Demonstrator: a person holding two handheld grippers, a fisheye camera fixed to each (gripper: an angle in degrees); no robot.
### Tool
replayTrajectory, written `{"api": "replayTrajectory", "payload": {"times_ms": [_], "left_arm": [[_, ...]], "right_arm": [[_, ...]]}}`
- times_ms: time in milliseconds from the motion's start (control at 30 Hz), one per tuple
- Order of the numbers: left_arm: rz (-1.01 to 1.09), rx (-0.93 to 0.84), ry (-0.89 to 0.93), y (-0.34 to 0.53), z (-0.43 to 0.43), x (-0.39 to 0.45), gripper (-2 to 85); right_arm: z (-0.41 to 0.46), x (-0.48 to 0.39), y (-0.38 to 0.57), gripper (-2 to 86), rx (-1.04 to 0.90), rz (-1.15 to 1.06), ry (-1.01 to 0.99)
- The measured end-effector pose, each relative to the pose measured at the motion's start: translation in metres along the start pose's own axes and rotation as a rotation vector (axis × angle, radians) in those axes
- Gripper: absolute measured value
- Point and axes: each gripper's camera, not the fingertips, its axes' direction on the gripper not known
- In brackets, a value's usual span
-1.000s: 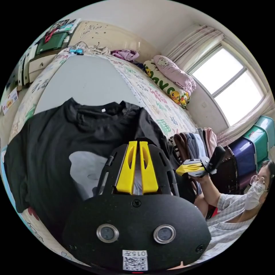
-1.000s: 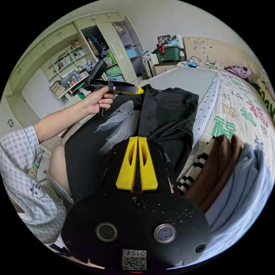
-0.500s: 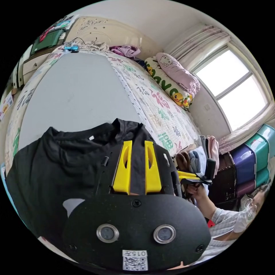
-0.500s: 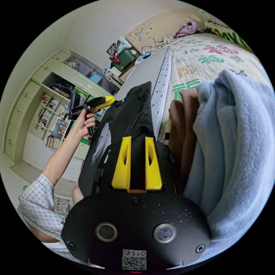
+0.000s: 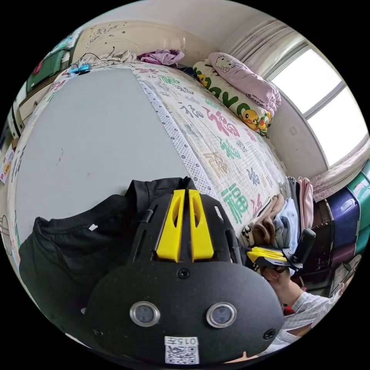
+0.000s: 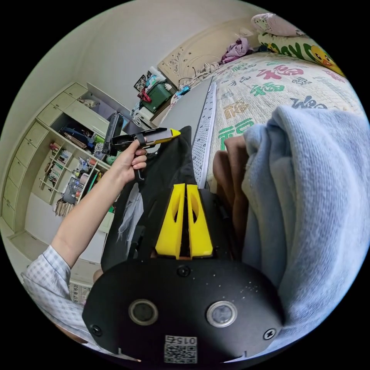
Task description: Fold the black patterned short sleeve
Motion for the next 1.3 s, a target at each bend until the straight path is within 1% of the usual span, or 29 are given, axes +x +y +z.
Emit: {"api": "replayTrajectory", "payload": {"times_ms": [100,233,333,367,433,500,567,633,667,733,800,900,967,1033,1133,1200,1300], "left_arm": [[-0.008,0.053,0.005,-0.005,-0.009,0.003,1.5],[0.006,0.048,-0.001,-0.014,-0.003,0.016,1.9],[0.001,0.001,-0.047,-0.015,0.011,0.023,3.7],[-0.029,-0.006,-0.056,-0.012,0.012,0.021,5.2],[-0.039,0.022,-0.047,-0.004,-0.001,0.018,7.3],[-0.033,0.102,0.004,0.023,-0.037,0.010,7.8],[-0.004,0.146,0.063,0.055,-0.065,0.004,7.7],[-0.009,0.145,0.094,0.090,-0.086,-0.003,7.3],[-0.029,0.116,0.092,0.111,-0.093,-0.009,7.0],[-0.083,0.076,0.062,0.138,-0.097,-0.020,7.0],[-0.142,0.121,0.025,0.165,-0.103,-0.028,7.2],[-0.151,0.164,0.026,0.179,-0.099,-0.029,7.7],[-0.159,0.139,0.028,0.179,-0.091,-0.031,7.7],[-0.169,0.155,0.048,0.181,-0.095,-0.035,6.6],[-0.196,0.156,0.087,0.182,-0.097,-0.042,2.5],[-0.203,0.117,0.144,0.178,-0.092,-0.049,0.6],[-0.230,0.148,0.207,0.184,-0.097,-0.058,-0.2]], "right_arm": [[0.001,0.003,0.017,0.0,0.029,-0.021,0.046],[0.013,0.017,0.038,0.2,0.052,-0.006,0.058],[0.035,0.032,0.050,1.4,0.036,0.009,0.084],[0.036,0.034,0.054,1.7,0.040,0.005,0.083],[0.036,0.043,0.073,4.2,0.065,-0.017,0.058],[0.034,0.047,0.088,5.4,0.086,-0.037,0.062],[0.032,0.042,0.108,6.6,0.108,-0.106,0.080],[0.038,0.029,0.126,7.3,0.091,-0.183,0.100],[0.043,0.024,0.132,7.4,0.084,-0.210,0.107],[0.072,0.002,0.164,8.0,0.055,-0.306,0.154],[0.106,-0.012,0.189,9.0,0.020,-0.366,0.205],[0.157,-0.017,0.228,10.7,-0.025,-0.412,0.278],[0.179,-0.012,0.248,10.0,-0.040,-0.465,0.316],[0.196,0.008,0.263,6.5,-0.066,-0.467,0.344],[0.205,0.036,0.277,2.3,-0.088,-0.460,0.334],[0.211,0.051,0.285,1.7,-0.090,-0.447,0.335],[0.216,0.068,0.301,2.5,-0.093,-0.466,0.342]]}}
